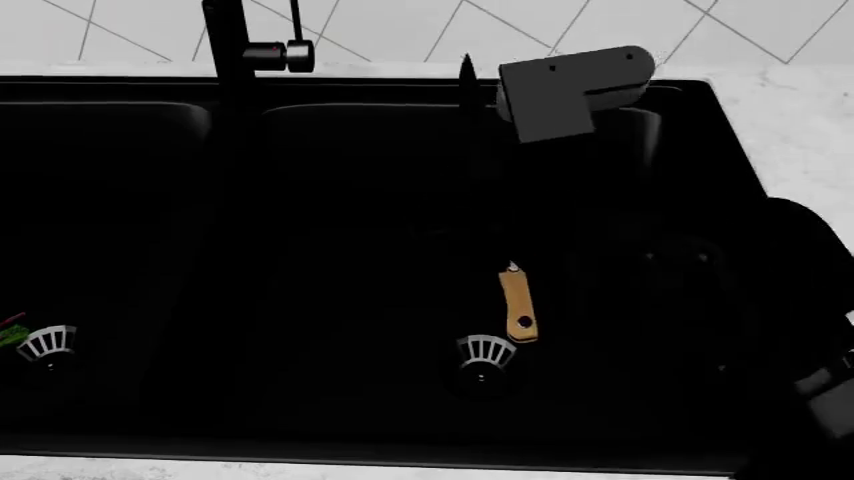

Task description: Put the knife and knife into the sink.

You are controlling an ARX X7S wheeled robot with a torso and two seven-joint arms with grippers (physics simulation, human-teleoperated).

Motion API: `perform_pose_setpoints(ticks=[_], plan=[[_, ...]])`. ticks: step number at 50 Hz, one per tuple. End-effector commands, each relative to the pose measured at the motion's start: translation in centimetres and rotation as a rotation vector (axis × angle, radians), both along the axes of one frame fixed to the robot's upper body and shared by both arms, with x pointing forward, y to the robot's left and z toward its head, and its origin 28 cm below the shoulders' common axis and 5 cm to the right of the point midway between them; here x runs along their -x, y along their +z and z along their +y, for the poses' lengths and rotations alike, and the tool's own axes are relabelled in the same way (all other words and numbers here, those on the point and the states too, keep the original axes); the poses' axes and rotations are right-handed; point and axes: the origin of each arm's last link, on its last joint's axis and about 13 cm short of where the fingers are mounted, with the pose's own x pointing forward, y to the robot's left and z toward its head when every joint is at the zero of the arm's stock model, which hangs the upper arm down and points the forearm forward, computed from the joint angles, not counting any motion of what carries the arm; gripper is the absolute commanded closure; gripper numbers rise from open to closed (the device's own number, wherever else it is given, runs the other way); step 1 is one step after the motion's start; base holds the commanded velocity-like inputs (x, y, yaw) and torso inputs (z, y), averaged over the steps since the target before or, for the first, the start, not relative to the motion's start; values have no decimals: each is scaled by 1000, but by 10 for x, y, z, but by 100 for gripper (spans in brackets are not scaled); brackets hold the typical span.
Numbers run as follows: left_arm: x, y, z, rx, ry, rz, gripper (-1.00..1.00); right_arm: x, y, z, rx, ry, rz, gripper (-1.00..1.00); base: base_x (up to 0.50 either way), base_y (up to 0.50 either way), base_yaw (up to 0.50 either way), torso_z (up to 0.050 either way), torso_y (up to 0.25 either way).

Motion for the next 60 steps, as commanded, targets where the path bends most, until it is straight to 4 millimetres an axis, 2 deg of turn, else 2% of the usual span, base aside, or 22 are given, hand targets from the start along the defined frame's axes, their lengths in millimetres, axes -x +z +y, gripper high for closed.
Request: perform_pose_setpoints(ticks=[1,15,26,33,40,49,50,60], plan=[[-2,-2,4,21,24,-2,-100,-14,-37,10,81,69,88,100,0,0,0,0,0],[-4,-2,3,16,17,-4,-100,-19,-83,8,180,91,207,100,0,0,0,0,0],[-2,-4,4,19,21,-3,-100,-27,-106,16,196,97,267,100,0,0,0,0,1],[-1,-5,4,21,20,0,-100,-34,-114,20,171,80,327,100,0,0,0,0,0],[-2,-7,4,26,20,2,-100,-31,-120,18,164,67,373,100,0,0,0,0,0],[-3,-7,4,28,16,2,-100,-34,-116,18,162,64,348,100,0,0,0,0,0],[-2,-7,4,27,17,2,-100,-34,-114,17,162,62,349,-100,0,0,0,0,0],[-3,-4,3,25,16,-3,-100,-40,-97,16,138,60,294,-100,0,0,0,0,1]])
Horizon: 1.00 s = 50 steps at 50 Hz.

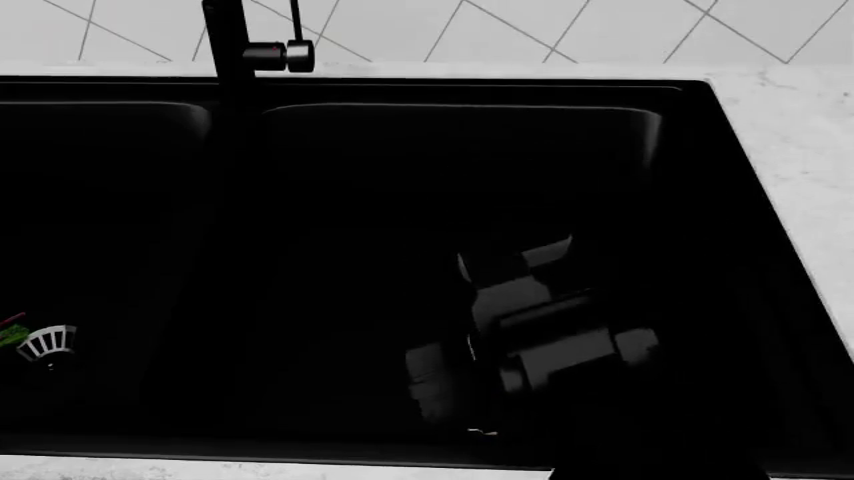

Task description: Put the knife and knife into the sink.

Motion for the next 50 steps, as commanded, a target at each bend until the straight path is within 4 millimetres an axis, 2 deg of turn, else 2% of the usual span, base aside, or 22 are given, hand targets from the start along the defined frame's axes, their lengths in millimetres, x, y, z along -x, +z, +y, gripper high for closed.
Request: perform_pose_setpoints(ticks=[1,7,13,19,25,29,34,40,41,42,43,44,48,50], plan=[[-3,0,4,16,22,-9,-100,-6,20,5,-44,22,-53,-100,0,0,0,0,0],[-2,2,3,12,24,-11,-100,9,57,-1,-130,9,-155,-100,0,0,0,0,0],[-3,2,3,11,20,-10,-100,36,91,-9,-209,-8,-274,-100,0,0,0,0,0],[-2,2,2,10,20,-10,-100,59,101,-19,-251,-24,-345,-100,0,0,0,0,0],[-2,2,3,7,22,-11,-100,101,105,-30,-275,-57,-470,-100,0,0,0,0,0],[-2,2,3,9,23,-12,-100,129,101,-37,-258,-84,-582,-100,0,0,0,0,0],[-1,3,3,6,25,-15,-100,153,88,-41,-221,-101,-654,-100,0,0,0,0,0],[1,3,5,8,32,-18,-100,173,72,-46,-188,-109,-757,-100,0,0,0,0,0],[0,2,5,10,34,-16,-100,177,68,-47,-258,-35,-775,-100,0,0,0,0,0],[0,2,5,9,34,-15,-100,179,66,-48,-251,-66,-760,-100,0,0,0,0,0],[0,2,4,9,34,-15,-100,182,62,-49,-255,-85,-825,-100,0,0,0,0,0],[0,3,4,7,32,-17,-100,185,58,-51,-183,-70,-868,-100,0,0,0,0,0],[0,4,3,7,28,-21,-100,193,46,-56,-86,-174,-885,-100,0,0,0,0,0],[0,4,3,4,30,-20,-100,199,45,-60,-107,-228,-897,-100,0,0,0,0,0]])
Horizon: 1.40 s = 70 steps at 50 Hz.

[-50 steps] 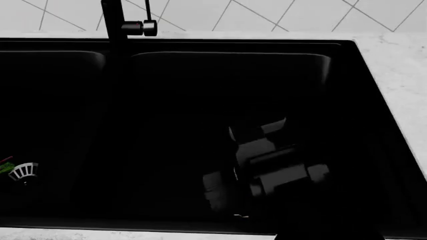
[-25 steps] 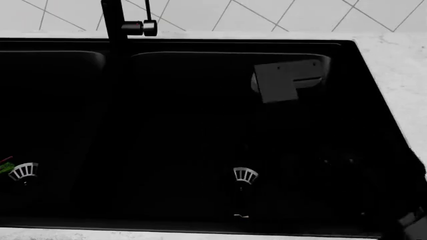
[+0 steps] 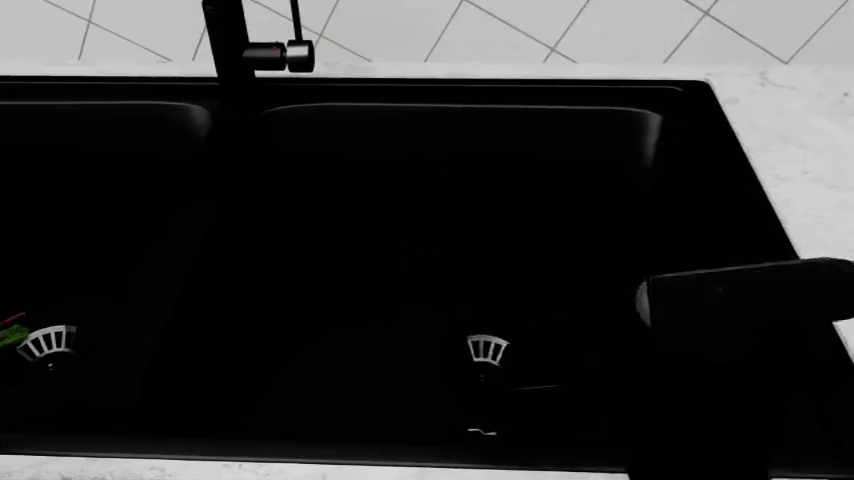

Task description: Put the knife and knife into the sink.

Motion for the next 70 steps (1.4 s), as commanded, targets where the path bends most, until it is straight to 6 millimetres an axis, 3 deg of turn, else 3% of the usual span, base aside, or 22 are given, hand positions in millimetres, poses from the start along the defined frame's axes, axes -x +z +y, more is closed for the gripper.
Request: perform_pose_setpoints(ticks=[1,7,12,17,23,32,39,57,70], plan=[[-1,1,5,12,30,-12,-100,40,-12,-11,22,-115,-183,-100,0,0,0,0,0],[1,0,7,13,44,-15,-100,66,-4,-25,-73,-307,-246,-100,0,0,0,0,0],[3,-3,8,18,46,-15,-100,82,-2,-30,-46,-458,-288,-100,0,0,0,0,0],[4,-7,8,24,55,-14,-100,92,-12,-26,-93,-432,-322,-100,0,0,0,0,0],[5,-7,7,27,53,-18,-100,95,2,-26,-99,-470,-388,-100,0,0,0,0,0],[6,-3,3,8,41,-22,-100,93,21,-25,-45,-444,-426,-100,0,0,0,0,0],[3,-2,1,7,27,-24,-100,76,33,-30,-29,-421,-426,-100,0,0,0,0,0],[7,2,0,-1,11,-30,-100,68,22,-31,-71,-356,-391,-100,0,0,0,0,0],[8,0,0,-1,12,-30,-100,69,19,-31,-79,-338,-400,-100,0,486,0,0,0]])
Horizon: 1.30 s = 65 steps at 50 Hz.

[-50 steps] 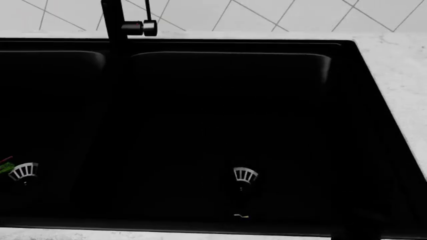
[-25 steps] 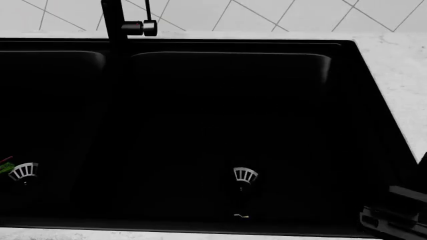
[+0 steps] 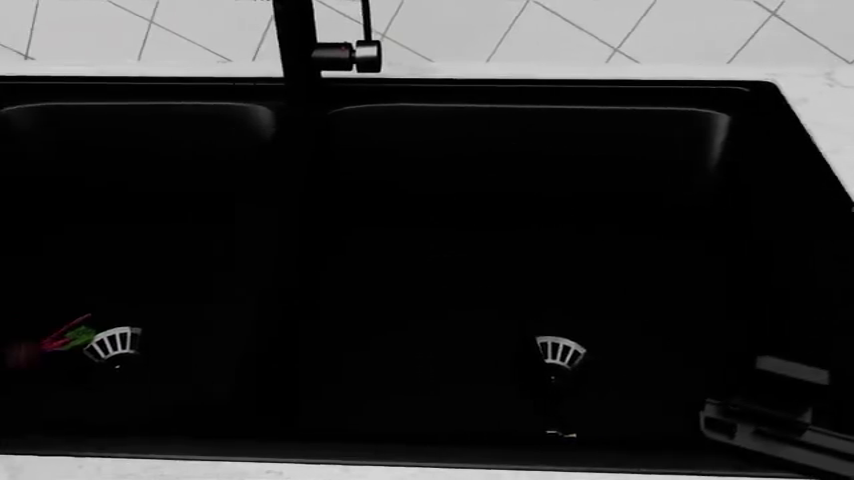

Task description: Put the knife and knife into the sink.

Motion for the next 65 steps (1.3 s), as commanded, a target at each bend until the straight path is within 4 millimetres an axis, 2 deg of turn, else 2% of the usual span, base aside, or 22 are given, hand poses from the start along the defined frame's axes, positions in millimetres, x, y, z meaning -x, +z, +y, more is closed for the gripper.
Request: perform_pose_setpoints(ticks=[1,53,62,65], plan=[[-1,-1,5,12,30,-10,-100,-2,-1,0,-2,35,-33,-100,0,500,0,0,0],[-6,0,0,2,4,1,-100,1,-3,-2,-27,61,-46,-100,62,499,0,0,0],[-8,2,-3,0,-6,6,-100,2,-2,-3,-42,54,-49,-100,0,0,0,0,0],[-11,9,-7,-21,-83,29,-100,3,-2,-3,-43,57,-51,-100,0,0,0,0,0]])
